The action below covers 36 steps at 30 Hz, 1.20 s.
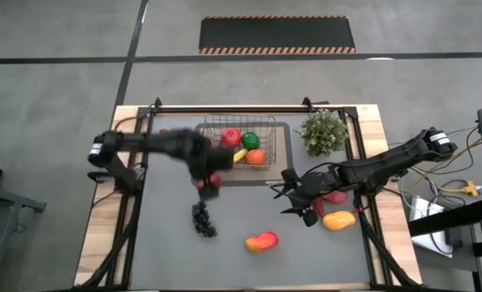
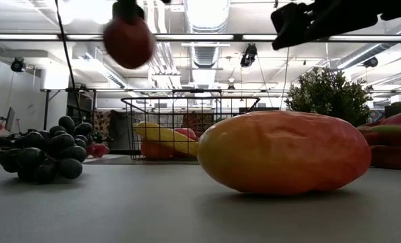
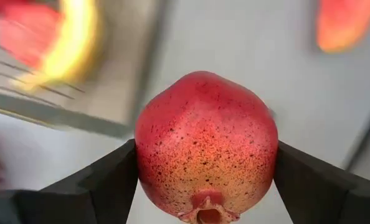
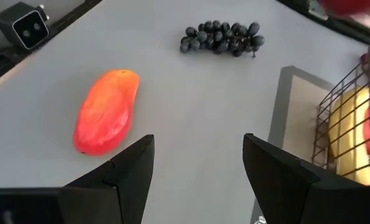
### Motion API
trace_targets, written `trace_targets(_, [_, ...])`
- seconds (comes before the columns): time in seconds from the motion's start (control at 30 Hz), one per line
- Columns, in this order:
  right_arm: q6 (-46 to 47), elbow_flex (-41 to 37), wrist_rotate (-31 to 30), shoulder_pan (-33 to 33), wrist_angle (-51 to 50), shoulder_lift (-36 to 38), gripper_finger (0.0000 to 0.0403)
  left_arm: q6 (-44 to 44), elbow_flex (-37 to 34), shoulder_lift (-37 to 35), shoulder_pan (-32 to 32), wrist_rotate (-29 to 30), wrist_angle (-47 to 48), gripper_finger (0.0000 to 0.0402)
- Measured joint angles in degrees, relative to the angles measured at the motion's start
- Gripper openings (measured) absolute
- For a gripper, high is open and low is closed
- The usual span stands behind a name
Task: Build produce basket
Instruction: Put the pomegranate into the wire basket
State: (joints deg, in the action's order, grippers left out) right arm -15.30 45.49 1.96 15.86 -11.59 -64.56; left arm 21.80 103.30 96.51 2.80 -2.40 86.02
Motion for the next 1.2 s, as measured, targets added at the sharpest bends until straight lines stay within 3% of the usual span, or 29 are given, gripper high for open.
trace_targets(0.27, [-0.62,-1.45,-0.01,0.0,0.08,3.51,0.0228,-12.7,0.11,0.6,-18.42,3.34,-8.65,0.0302])
trace_targets(0.5, [-2.26,-1.94,-0.28,-0.02,0.43,3.7,0.0228,-15.08,-0.29,6.53,-27.61,4.16,-14.25,0.0302])
trace_targets(0.63, [-2.18,-2.53,-0.42,-0.02,0.53,3.72,0.0228,-15.62,-0.6,9.64,-29.66,6.32,-14.31,0.0302])
trace_targets(0.8, [-2.27,-3.6,-0.44,-0.02,1.46,3.72,0.0228,-17.56,-0.6,12.61,-29.81,13.64,-14.68,0.0302])
trace_targets(1.03, [-2.26,-4.11,-0.45,-0.02,1.65,3.72,0.0228,-19.23,-0.65,15.35,-29.79,14.71,-15.35,0.0302])
trace_targets(1.2, [-2.0,-4.11,-0.46,-0.02,1.69,3.72,0.0228,-19.42,-1.5,15.87,-29.81,14.89,-15.54,0.0324])
